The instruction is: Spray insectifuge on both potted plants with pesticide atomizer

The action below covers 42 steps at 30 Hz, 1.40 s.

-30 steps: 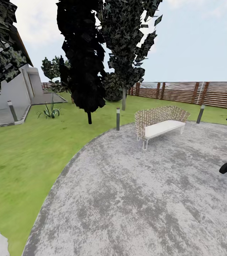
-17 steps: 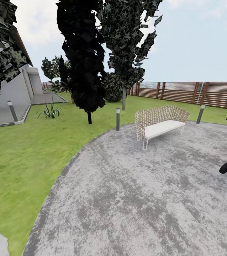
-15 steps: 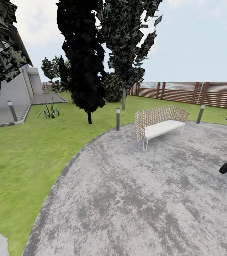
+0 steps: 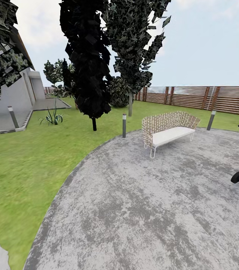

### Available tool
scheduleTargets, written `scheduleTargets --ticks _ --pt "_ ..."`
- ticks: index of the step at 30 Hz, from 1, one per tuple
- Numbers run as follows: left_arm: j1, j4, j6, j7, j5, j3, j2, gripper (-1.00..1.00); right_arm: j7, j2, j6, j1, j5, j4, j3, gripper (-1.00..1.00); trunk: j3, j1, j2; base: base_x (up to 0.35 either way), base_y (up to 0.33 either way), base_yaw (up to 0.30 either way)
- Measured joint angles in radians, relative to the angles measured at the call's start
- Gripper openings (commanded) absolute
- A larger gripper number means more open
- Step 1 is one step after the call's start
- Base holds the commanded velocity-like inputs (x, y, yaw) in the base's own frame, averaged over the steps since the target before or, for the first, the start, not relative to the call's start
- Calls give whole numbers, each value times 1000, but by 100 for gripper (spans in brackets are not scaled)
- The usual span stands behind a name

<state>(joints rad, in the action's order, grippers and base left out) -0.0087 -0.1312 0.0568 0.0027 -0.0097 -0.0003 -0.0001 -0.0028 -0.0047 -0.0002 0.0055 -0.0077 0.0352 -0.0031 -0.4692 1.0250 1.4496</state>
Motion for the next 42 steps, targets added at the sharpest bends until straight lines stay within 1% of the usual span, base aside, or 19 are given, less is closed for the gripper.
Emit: scheduleTargets --ticks 3,4,5,6,8,9,11,12,13,16,19,22,30,42 --pt "0 -17 9 0 0 0 0 100 0 0 0 0 0 17 -1 100 0 0 0 0 0 0" --pt "0 -81 35 0 0 0 -1 100 0 0 -1 1 -1 96 -1 100 0 0 0 0 0 0" --pt "0 -225 64 0 0 -1 -1 100 0 0 -1 -3 0 209 -1 100 0 0 0 0 0 0" --pt "-1 -350 122 0 -1 -1 -1 100 0 0 -1 0 0 239 -1 100 0 0 0 0 0 0" --pt "-3 -362 241 0 -1 -2 -3 100 0 1 -1 0 0 298 -1 100 0 0 0 0 0 0" --pt "-5 -366 274 -1 -1 -2 -5 100 0 1 -1 0 0 328 -1 100 0 0 0 0 0 0" --pt "-12 -368 296 -1 0 -3 -11 100 0 1 -1 0 -1 366 -1 100 0 0 0 0 0 0" --pt "-19 -369 301 -1 0 -3 -14 100 0 2 -1 0 -1 380 -1 100 0 0 0 0 0 0" --pt "-40 -369 308 -1 1 -2 -16 100 0 2 -1 0 -1 395 -1 100 0 0 0 0 0 0" --pt "-51 -363 321 0 5 1 -14 100 0 0 -1 0 -1 402 -1 100 0 0 0 0 0 -27" --pt "-53 -359 341 0 4 1 -14 100 0 -1 0 0 -1 404 -3 100 2 0 0 0 0 -109" --pt "-53 -357 349 0 5 1 -13 100 0 -1 0 0 -2 404 -4 100 5 0 0 0 0 -201" --pt "-54 -356 351 0 8 2 -12 100 1 0 0 0 -2 403 -4 100 10 0 0 0 0 -248" --pt "-54 -356 351 0 6 0 -12 100 1 -1 0 0 -2 403 -4 100 11 0 0 0 0 -252"
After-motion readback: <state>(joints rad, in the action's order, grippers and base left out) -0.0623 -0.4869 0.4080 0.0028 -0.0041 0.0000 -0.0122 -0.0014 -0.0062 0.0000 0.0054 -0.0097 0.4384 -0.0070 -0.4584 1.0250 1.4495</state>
